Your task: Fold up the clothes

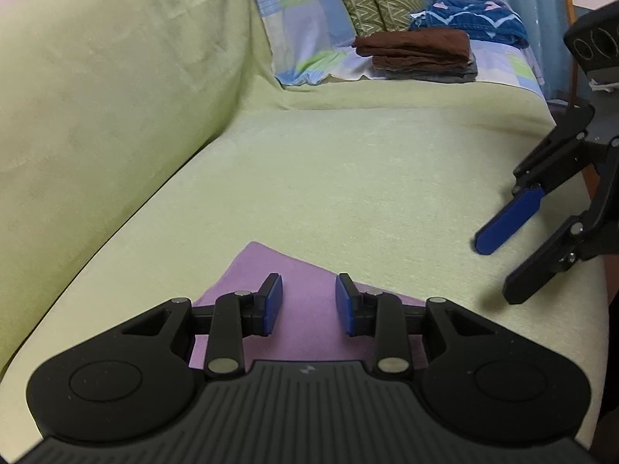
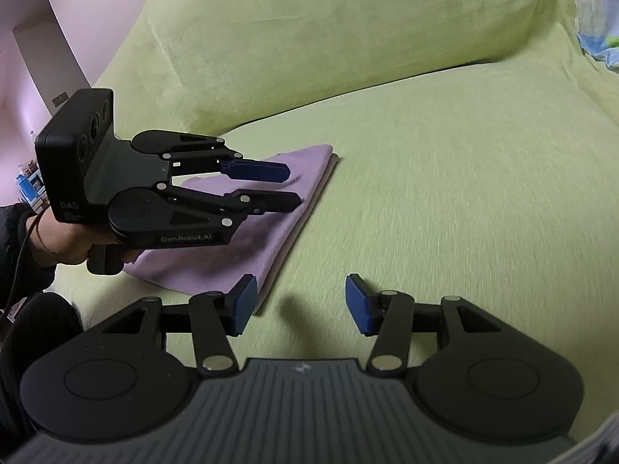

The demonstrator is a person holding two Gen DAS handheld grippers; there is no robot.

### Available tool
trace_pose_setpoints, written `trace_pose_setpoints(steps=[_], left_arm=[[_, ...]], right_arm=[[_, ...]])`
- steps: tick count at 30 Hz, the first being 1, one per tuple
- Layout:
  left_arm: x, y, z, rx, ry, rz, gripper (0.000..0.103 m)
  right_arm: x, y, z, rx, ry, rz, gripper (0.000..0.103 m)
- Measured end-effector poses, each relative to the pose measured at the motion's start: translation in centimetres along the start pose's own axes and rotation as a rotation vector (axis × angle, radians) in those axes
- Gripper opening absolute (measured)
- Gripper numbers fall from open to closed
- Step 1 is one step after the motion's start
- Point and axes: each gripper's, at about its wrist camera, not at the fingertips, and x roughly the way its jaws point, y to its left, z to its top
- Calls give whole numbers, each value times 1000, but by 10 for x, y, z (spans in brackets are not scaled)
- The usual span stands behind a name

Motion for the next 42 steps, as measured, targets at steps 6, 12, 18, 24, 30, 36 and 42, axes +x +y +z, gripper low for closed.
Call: trace_pose_setpoints(steps=[6, 12, 18, 24, 30, 36, 42], left_arm=[[11, 12, 5, 9, 15, 32, 38], [26, 29, 10, -13, 35, 61, 38], [36, 38, 9, -40, 38, 76, 38], [47, 43, 9, -49, 33, 73, 39], [42, 44, 11, -52, 20, 95, 40], [28, 45, -6, -73, 58, 160, 40], [22, 54, -12, -131, 46, 192, 41]], right_arm=[[0, -1, -1, -1, 2, 1, 47], [1, -1, 0, -1, 3, 1, 47], [2, -1, 0, -3, 3, 0, 48], [3, -1, 0, -1, 2, 0, 48], [5, -1, -1, -5, 3, -1, 49], [5, -1, -2, -11, 3, -4, 50], [5, 1, -3, -20, 5, -9, 52]])
